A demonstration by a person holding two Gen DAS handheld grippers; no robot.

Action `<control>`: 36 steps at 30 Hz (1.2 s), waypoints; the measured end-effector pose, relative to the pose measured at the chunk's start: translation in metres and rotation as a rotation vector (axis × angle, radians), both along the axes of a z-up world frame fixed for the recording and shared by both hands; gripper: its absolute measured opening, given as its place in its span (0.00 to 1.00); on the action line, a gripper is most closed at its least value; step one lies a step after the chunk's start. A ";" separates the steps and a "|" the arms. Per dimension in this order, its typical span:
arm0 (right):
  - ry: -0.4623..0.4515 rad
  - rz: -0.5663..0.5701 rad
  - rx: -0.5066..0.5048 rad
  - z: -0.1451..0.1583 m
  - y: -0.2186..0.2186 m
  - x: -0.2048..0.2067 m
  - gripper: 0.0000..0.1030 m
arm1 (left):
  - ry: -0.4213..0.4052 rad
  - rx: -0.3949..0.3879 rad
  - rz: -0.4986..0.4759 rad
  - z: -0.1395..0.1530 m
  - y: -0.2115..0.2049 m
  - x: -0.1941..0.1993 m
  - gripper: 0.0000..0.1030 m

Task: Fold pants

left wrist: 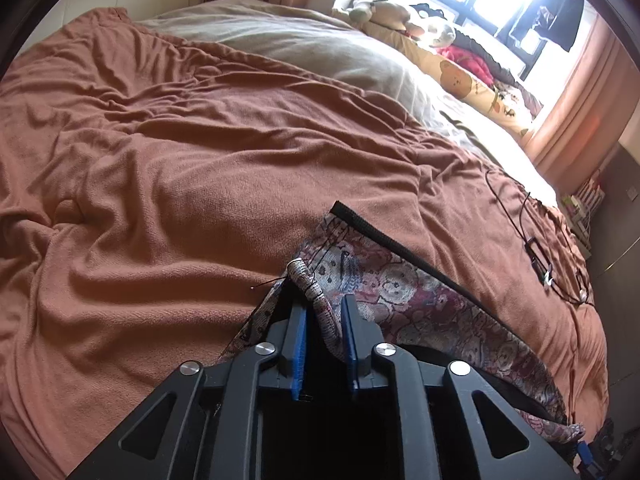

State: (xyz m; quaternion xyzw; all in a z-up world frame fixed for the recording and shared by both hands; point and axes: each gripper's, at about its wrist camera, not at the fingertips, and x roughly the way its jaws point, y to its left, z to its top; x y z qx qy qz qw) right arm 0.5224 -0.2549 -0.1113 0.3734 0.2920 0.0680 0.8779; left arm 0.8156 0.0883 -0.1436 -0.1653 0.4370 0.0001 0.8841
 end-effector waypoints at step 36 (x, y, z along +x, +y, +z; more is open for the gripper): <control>0.189 0.016 -0.530 -0.014 0.020 0.027 0.47 | -0.028 0.440 -0.347 -0.057 -0.048 0.045 0.30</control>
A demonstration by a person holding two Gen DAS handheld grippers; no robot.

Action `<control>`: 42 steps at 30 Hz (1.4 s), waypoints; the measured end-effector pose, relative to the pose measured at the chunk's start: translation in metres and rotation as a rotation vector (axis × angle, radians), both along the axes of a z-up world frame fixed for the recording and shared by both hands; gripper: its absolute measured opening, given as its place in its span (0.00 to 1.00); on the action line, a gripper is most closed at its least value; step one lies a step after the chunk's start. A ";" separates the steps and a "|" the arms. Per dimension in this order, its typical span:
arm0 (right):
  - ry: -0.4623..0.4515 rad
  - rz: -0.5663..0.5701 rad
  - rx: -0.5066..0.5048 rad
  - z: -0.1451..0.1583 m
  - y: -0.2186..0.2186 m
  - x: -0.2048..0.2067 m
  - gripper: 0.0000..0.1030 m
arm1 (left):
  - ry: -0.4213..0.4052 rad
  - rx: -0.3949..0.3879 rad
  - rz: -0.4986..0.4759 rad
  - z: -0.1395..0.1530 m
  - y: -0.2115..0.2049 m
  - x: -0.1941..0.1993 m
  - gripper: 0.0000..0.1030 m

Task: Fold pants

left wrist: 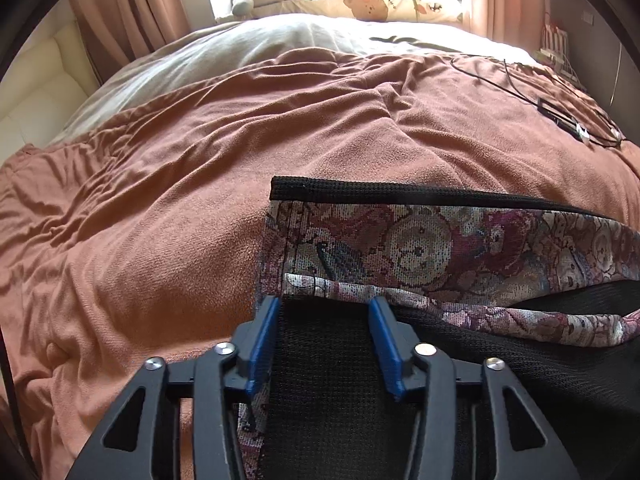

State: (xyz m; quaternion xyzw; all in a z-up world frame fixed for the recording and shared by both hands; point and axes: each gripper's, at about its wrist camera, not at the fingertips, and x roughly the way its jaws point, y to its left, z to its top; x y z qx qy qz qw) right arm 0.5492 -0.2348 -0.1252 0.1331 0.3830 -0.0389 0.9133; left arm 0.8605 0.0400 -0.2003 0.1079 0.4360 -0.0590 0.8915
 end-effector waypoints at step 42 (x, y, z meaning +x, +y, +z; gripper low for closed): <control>-0.140 -0.087 0.077 0.015 -0.017 0.015 0.66 | -0.033 -0.007 0.238 0.043 0.018 0.033 0.62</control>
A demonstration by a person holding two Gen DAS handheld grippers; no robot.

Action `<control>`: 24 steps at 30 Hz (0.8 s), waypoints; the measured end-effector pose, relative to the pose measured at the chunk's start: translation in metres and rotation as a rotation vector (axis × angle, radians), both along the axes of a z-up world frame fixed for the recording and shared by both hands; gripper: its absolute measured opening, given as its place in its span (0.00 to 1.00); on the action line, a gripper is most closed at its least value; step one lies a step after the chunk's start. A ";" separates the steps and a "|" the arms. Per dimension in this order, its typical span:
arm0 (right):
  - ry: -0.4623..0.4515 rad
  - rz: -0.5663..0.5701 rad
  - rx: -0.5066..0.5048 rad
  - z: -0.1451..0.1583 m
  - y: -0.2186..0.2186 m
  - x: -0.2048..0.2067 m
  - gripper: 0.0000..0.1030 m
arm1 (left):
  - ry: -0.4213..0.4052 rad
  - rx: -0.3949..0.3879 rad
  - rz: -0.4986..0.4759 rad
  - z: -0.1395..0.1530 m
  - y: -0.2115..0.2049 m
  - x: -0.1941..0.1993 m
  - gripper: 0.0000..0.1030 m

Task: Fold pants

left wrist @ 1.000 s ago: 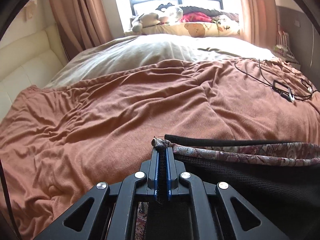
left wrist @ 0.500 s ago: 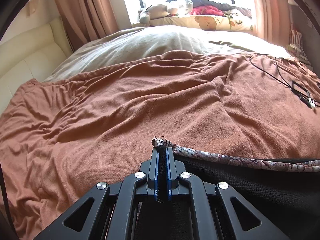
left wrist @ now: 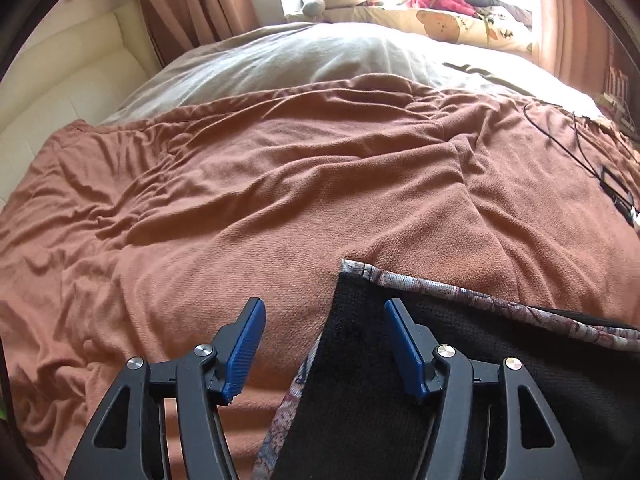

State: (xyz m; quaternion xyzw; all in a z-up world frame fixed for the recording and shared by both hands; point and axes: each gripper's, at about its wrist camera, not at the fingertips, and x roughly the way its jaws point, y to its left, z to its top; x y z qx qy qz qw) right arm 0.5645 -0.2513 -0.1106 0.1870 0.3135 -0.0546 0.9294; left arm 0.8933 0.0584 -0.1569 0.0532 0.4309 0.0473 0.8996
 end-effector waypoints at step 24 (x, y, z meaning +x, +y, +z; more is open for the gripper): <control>0.035 0.032 0.061 -0.001 0.017 -0.103 0.66 | -0.032 -0.131 0.092 0.101 0.082 -0.208 0.62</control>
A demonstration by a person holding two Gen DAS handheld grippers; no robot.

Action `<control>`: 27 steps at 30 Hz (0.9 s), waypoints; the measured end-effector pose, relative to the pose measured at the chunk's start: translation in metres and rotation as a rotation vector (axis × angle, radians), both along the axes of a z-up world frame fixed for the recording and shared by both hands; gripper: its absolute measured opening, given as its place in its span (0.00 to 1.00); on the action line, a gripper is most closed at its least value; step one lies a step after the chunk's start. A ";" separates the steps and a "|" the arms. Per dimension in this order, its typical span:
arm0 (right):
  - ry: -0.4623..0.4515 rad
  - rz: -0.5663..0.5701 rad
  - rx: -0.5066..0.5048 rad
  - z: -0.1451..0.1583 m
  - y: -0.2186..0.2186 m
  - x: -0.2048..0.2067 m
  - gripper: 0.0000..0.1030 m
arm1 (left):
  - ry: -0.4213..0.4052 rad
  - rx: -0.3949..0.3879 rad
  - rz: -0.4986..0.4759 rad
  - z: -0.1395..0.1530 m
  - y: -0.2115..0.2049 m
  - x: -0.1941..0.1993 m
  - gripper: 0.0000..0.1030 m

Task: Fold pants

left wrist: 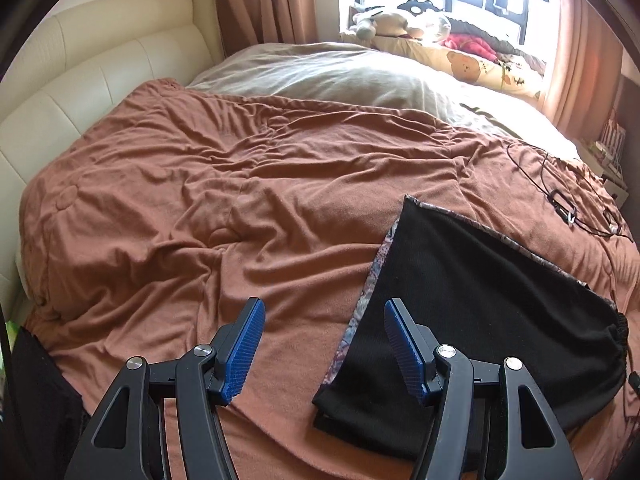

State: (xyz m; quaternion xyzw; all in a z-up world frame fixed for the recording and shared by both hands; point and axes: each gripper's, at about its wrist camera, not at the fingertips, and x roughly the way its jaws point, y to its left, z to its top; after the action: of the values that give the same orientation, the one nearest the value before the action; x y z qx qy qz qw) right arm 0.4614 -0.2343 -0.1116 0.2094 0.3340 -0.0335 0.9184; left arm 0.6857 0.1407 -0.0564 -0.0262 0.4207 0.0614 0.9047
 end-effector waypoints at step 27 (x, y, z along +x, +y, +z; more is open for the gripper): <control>0.003 -0.039 0.444 -0.053 -0.058 -0.027 0.50 | -0.082 -0.245 0.162 -0.044 -0.025 -0.096 0.62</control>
State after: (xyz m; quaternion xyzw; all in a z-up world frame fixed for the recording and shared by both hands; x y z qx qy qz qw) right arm 0.4344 -0.2923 -0.1642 0.4128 0.3303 0.0227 0.8485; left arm 0.5896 0.1154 -0.1002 -0.1726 0.3843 0.0813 0.9033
